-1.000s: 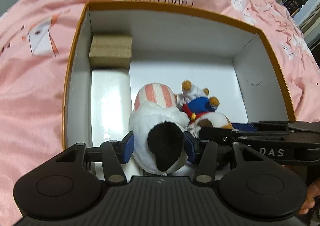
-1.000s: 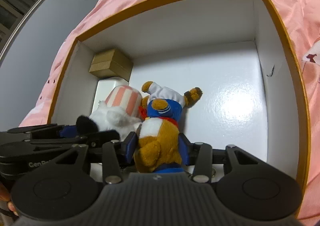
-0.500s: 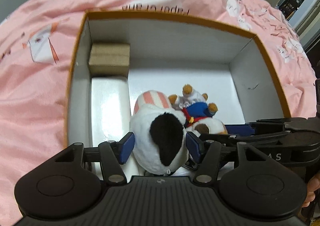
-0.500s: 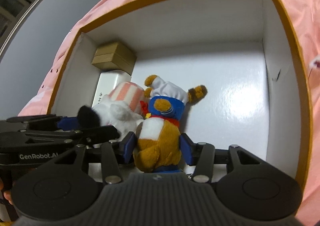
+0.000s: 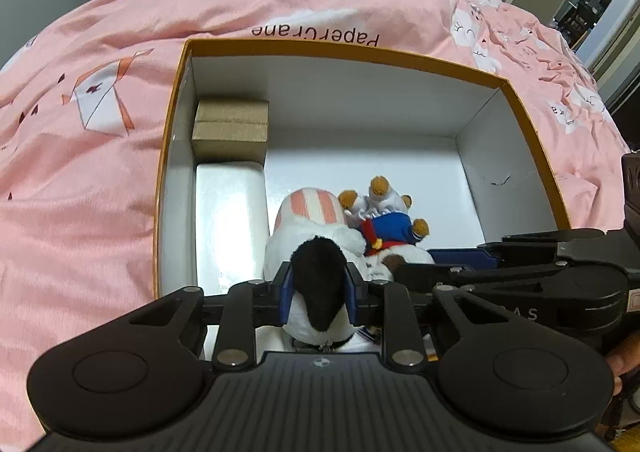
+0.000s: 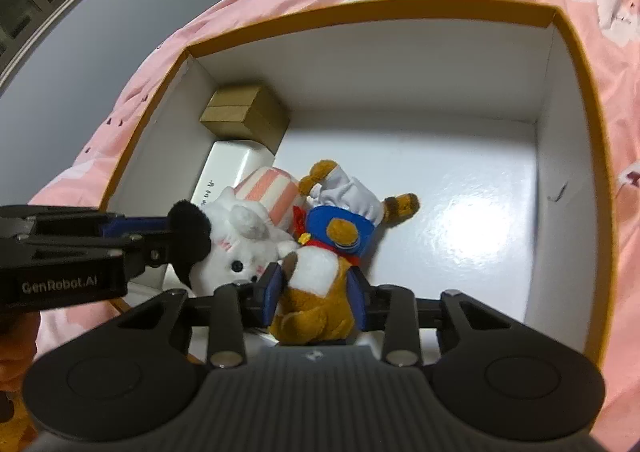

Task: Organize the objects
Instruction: 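Carry both plush toys into the orange box and lower them inside, then open both tools to release the plush toys and withdraw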

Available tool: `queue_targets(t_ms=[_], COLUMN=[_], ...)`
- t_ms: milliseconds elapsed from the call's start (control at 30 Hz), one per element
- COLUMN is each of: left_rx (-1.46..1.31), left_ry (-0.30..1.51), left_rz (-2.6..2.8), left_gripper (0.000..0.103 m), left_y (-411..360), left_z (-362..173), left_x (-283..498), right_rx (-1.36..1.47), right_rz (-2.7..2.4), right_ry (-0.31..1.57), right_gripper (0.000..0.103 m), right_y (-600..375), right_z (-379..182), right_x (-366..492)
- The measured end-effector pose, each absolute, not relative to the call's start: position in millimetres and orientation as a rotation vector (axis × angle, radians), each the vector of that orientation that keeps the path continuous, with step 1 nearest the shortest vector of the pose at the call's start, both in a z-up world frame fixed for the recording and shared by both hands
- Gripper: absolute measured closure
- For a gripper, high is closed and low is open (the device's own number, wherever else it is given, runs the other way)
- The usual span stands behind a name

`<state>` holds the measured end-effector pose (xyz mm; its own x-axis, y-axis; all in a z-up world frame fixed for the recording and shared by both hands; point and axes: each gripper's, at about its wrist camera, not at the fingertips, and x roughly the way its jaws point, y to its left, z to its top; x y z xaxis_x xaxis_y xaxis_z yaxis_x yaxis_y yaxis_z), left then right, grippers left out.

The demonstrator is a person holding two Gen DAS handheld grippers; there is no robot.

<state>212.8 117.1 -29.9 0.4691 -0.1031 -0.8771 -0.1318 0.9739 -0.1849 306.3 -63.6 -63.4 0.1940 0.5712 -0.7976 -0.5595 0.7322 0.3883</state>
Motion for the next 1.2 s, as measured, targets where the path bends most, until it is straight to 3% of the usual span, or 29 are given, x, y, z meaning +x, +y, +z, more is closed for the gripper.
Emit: queue_targets(t_ms=[300,433,900,967,1200], left_rx=[-0.212,-0.191,-0.164,-0.149,-0.206], left_ry=[1.086,1.064,0.821,0.784,0.903], left_rz=[0.037,0.033,0.014,-0.027,-0.08], left_gripper=[0.075,0.07,0.07,0.07,0.07], left_y=[112.9,112.7,101.6,92.5,76.6], left_z=[-36.5,-32.6,26.9,35.9,23.4], left_x=[214.9,211.6,156.0,136.9,91.3], right_rx=[-0.039,-0.028,-0.065,-0.06,-0.073], right_rz=[0.779,0.766,0.731,0.727,0.67], right_ry=[1.112,1.1,0.898,0.861,0.849], right_gripper=[0.07,0.064,0.055,0.047,0.045], right_y=[-58.6,-61.4,-76.4,-86.2,-120.5], right_z=[-65.2,-60.7,-7.6,3.0,13.7], right_x=[306.9,306.7,258.3,241.6,178.4])
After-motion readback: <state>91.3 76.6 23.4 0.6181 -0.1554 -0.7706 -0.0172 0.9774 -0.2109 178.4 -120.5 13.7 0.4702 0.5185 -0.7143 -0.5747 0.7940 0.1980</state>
